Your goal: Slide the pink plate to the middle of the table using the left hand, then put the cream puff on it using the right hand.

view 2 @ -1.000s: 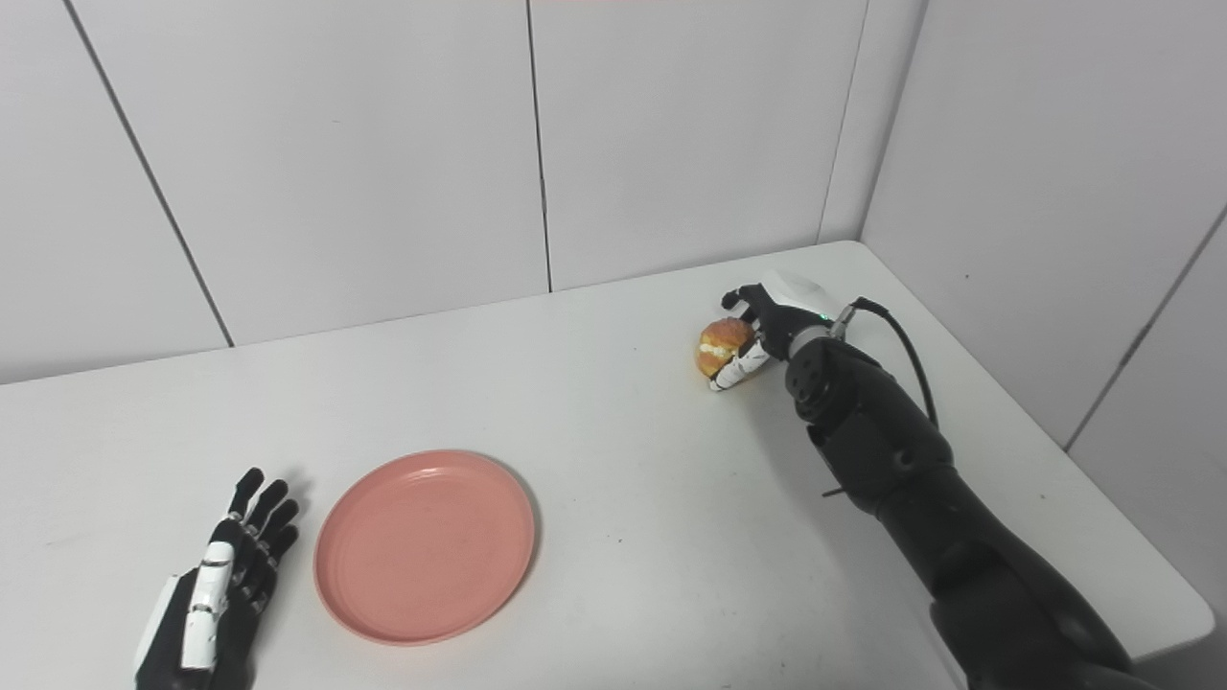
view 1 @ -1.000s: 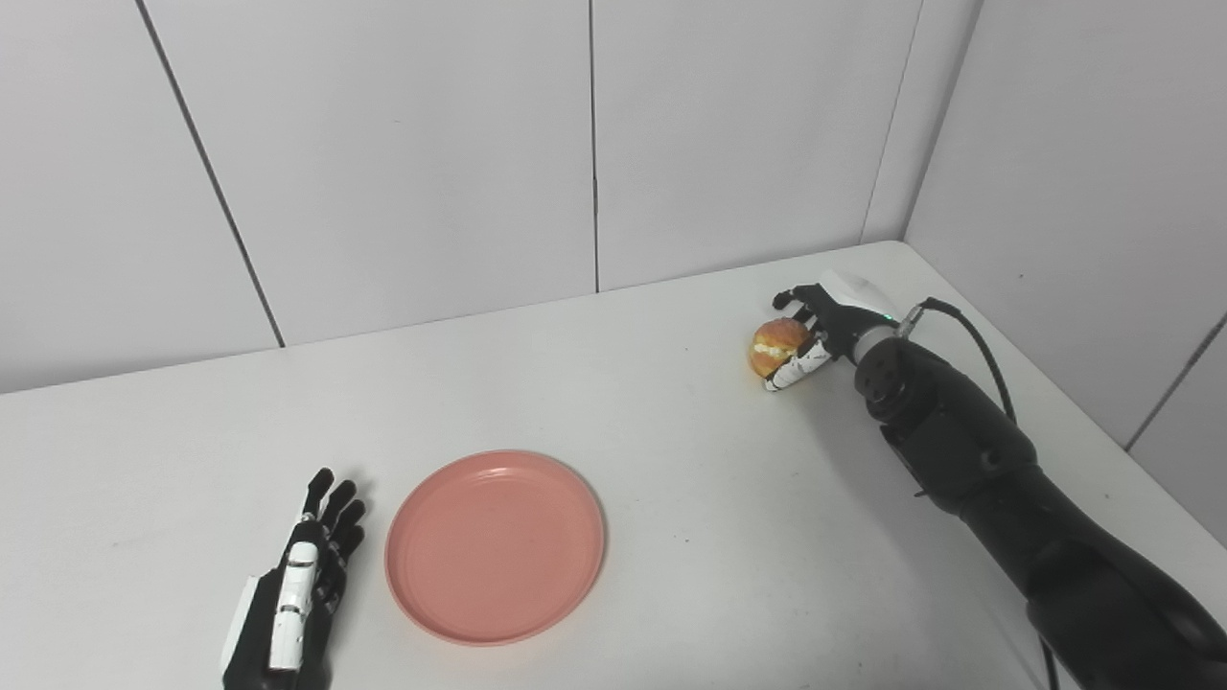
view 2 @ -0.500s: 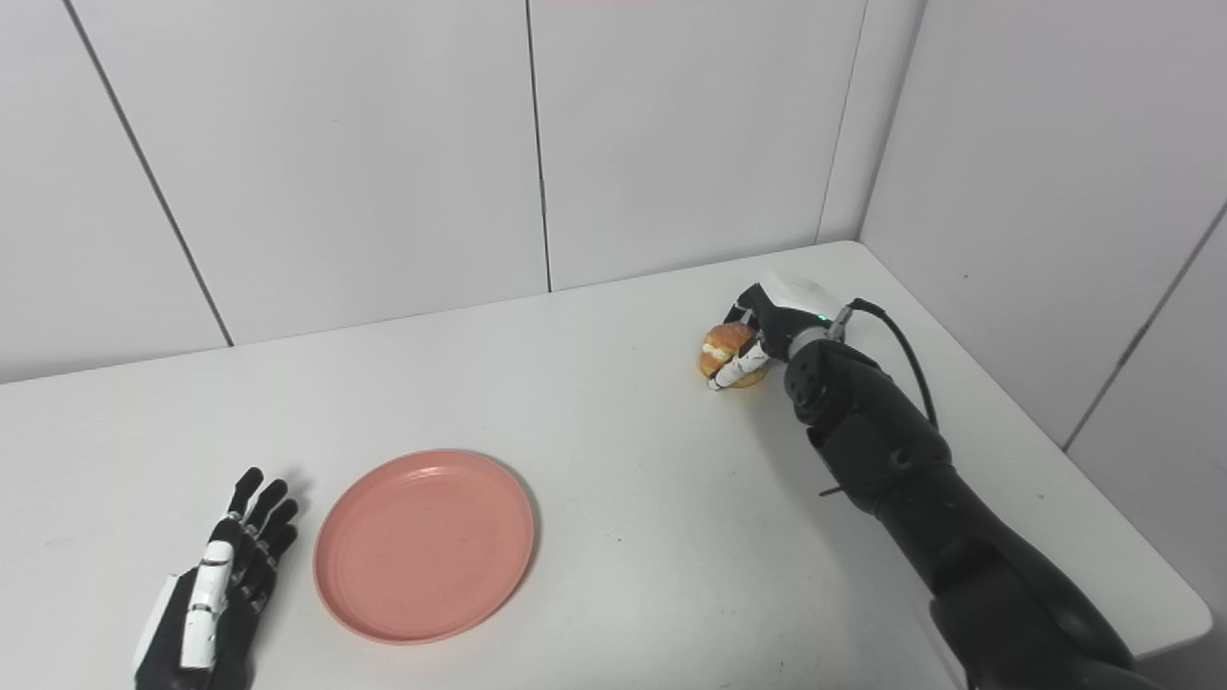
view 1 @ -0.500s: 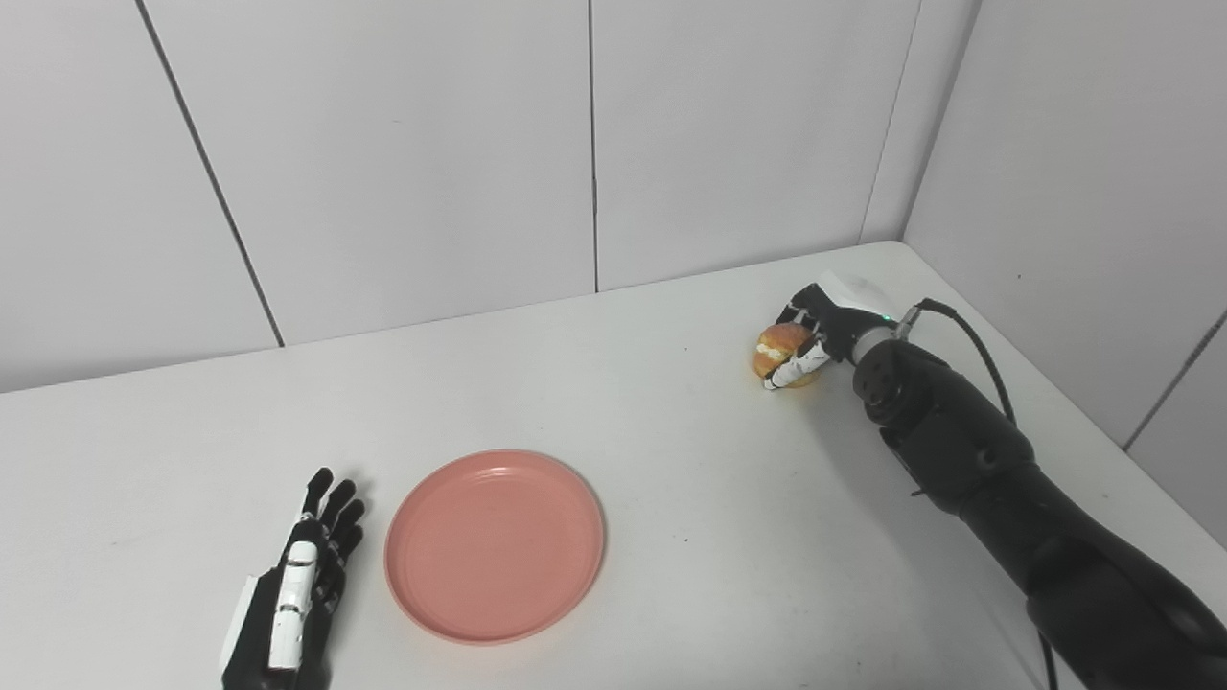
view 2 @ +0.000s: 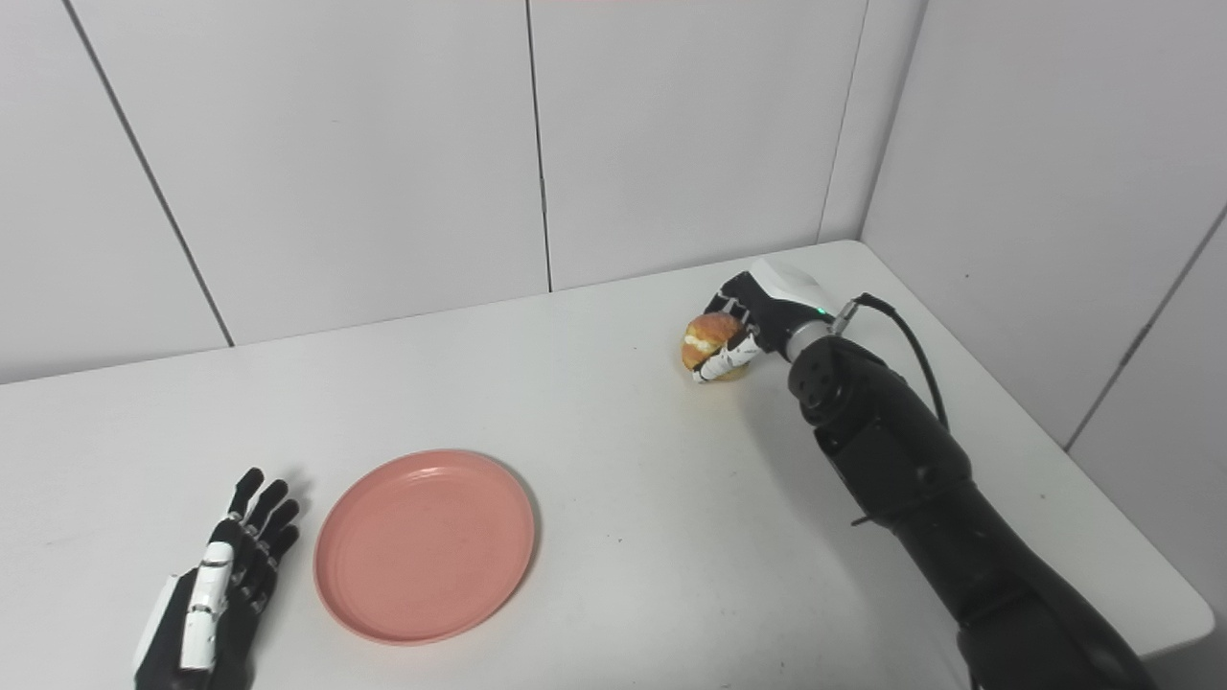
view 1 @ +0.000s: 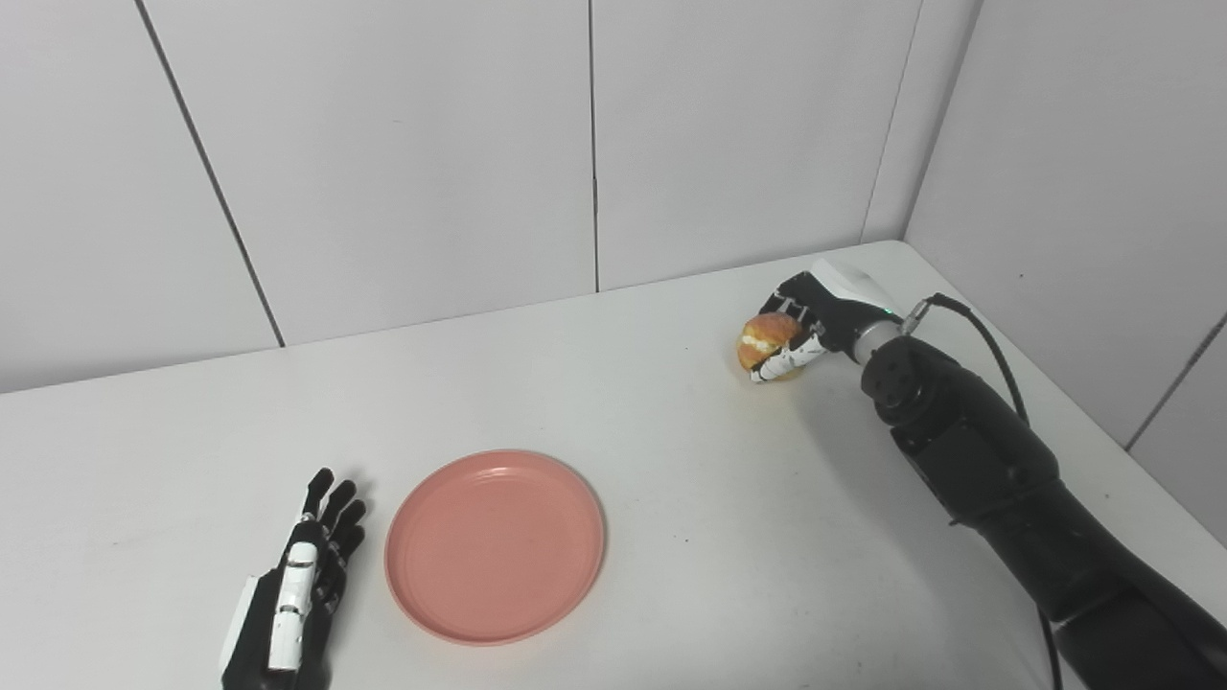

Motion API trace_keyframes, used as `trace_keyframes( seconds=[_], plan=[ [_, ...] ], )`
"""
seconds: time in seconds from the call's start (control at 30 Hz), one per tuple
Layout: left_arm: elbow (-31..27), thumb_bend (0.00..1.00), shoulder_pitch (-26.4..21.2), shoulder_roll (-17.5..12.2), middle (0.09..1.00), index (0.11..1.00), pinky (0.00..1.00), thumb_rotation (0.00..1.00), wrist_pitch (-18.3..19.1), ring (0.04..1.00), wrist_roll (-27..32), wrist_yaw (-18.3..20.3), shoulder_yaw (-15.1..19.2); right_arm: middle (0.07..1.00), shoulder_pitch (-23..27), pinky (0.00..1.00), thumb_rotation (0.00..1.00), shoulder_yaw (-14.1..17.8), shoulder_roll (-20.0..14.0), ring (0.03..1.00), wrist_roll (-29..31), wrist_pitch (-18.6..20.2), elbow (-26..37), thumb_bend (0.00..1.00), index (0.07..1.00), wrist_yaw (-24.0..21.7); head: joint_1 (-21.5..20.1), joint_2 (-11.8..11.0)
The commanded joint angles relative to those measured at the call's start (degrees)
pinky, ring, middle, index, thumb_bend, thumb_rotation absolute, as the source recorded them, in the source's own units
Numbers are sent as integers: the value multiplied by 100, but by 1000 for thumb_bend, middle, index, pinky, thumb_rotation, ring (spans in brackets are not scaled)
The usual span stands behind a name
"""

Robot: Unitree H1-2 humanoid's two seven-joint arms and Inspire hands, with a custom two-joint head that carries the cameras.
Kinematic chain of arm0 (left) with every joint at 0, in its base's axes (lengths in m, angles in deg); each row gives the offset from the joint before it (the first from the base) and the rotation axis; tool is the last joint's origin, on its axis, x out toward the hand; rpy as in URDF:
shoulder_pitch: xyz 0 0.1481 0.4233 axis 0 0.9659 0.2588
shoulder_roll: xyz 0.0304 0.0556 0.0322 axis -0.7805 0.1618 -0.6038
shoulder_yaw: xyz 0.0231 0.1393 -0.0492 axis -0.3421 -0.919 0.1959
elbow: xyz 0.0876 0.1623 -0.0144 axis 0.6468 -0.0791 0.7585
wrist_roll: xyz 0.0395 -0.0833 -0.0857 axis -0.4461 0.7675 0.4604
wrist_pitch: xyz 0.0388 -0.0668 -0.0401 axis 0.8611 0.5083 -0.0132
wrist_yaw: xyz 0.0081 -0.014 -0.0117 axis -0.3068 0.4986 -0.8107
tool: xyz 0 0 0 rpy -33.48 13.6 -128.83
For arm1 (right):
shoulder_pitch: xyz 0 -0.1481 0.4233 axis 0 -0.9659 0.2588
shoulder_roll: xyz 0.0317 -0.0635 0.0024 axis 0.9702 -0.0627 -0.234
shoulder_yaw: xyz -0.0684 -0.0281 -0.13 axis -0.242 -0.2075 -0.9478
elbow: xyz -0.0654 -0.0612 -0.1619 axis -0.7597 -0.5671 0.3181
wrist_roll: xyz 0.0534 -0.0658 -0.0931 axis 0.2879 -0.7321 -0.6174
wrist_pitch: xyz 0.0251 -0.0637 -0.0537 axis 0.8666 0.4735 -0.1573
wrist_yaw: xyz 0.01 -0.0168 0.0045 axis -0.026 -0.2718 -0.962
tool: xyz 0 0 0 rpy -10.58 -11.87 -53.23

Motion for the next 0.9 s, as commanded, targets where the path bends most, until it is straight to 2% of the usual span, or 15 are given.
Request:
trace_keyframes(
  seconds=[0.0,0.2,0.43,0.7,0.87],
  plan=[
    [279,398,221,44,971,975,979,1000,18,962,-53,-17,-22,439,144,314,0,82,-204,392,-137,269,571,517,540,-133,14,13],
    [269,404,212,79,973,976,984,1000,24,965,-98,-62,-42,434,140,323,0,73,-170,397,-268,564,1390,517,544,-545,46,33],
    [259,420,220,206,966,968,974,1000,-28,958,-270,-169,-87,442,164,342,0,99,-28,417,-397,610,2209,517,545,-982,343,97],
    [-5,441,265,505,959,961,955,1000,123,950,-585,-440,-238,442,133,345,0,-73,169,416,-312,547,2968,516,546,-1453,1209,312],
    [-154,444,261,675,963,964,966,1000,251,953,-765,-622,-348,446,115,351,0,-217,391,425,-391,597,3178,517,543,-1630,1456,384]
  ],
)
